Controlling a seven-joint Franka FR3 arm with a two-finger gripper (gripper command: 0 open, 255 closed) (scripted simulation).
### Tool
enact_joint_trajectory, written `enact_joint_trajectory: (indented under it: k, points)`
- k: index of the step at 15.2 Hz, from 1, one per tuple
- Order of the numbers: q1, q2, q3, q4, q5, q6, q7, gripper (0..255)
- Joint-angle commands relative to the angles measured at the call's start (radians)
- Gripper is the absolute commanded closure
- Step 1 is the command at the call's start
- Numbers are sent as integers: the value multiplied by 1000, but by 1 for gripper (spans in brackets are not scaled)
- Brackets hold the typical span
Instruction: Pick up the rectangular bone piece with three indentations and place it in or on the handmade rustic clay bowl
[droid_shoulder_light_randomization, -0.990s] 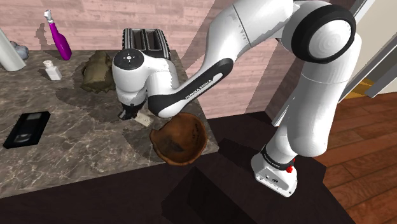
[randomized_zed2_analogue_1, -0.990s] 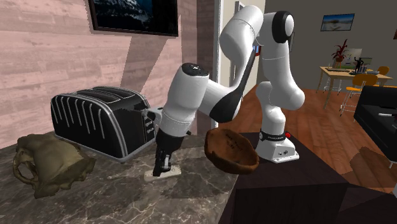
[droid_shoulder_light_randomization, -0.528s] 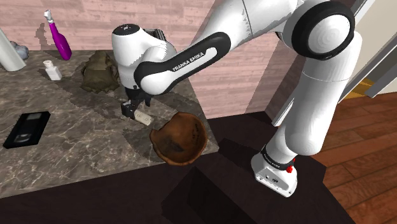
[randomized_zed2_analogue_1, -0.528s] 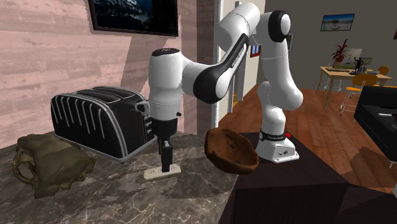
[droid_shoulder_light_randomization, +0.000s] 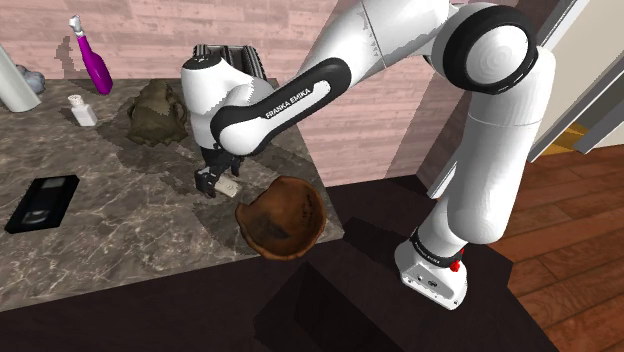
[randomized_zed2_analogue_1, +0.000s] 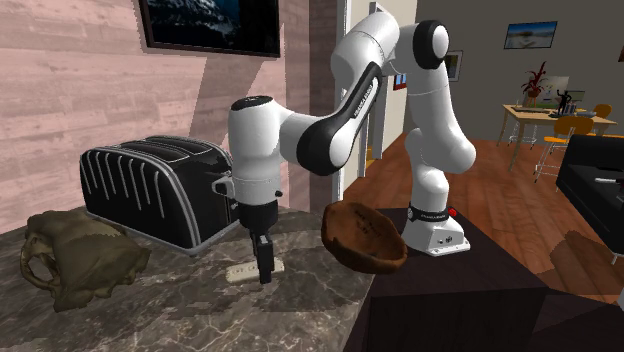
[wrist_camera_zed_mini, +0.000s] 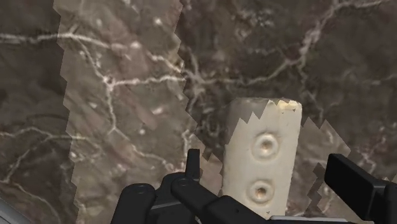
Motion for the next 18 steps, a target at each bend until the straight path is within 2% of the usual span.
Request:
enact_joint_trajectory:
  k: [1, 7, 8, 18]
  points:
    - [1, 6, -1, -1, -3, 7, 2, 0]
    - [1, 6, -1, -1, -3, 7, 2, 0]
    - [1, 6, -1, -1, -3, 7, 2, 255]
    - [0, -2, 1, 3, 1, -4, -1, 255]
